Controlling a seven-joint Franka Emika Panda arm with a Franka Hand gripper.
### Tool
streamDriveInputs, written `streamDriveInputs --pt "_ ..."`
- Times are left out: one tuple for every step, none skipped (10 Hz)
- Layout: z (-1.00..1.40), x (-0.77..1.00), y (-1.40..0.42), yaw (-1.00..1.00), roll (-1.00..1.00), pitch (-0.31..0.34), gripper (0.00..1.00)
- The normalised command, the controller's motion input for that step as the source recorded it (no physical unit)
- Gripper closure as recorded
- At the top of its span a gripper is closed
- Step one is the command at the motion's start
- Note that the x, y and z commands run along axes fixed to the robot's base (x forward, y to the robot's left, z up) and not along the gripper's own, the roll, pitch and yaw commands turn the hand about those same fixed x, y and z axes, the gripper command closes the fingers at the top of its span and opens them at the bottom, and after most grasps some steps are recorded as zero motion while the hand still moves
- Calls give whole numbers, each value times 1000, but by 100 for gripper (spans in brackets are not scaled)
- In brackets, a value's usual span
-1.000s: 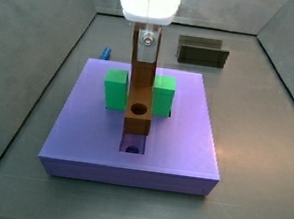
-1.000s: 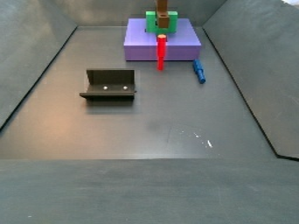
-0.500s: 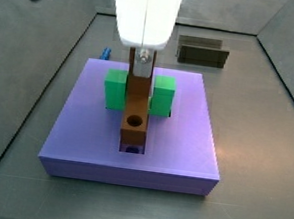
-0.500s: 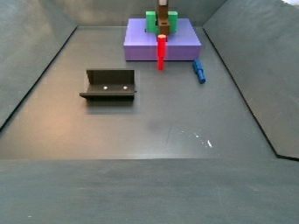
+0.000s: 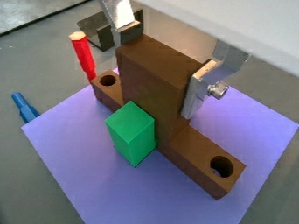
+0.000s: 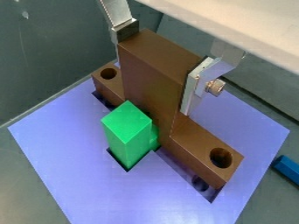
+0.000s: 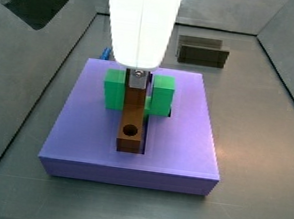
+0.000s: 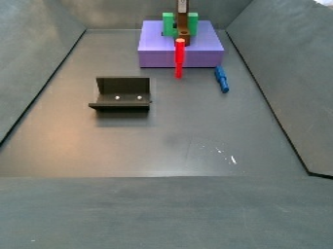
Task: Pick up the brown object. Move up. Move to above the board. Insert the brown object.
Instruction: Insert the brown object.
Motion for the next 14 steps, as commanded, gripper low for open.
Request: streamDriveInputs --pt "-266 31 0 0 49 0 100" --pt "-274 43 0 0 0 0 100" --pt "-183 220 0 -26 -27 0 100" --pt "-109 374 0 0 0 0 100" --pt "-123 286 0 0 0 0 100" --pt "-166 163 0 -14 0 0 100" --pt "-243 86 0 -3 0 0 100" --pt "-294 0 0 0 -14 -19 100" --pt "-417 0 11 0 -27 -83 100" --pt "-546 -77 20 0 0 -147 100" --pt "-551 -149 26 0 0 -156 100" --pt "-257 0 20 0 -69 -83 100" --pt "0 0 -14 0 17 0 100" --pt "0 0 0 0 0 0 100"
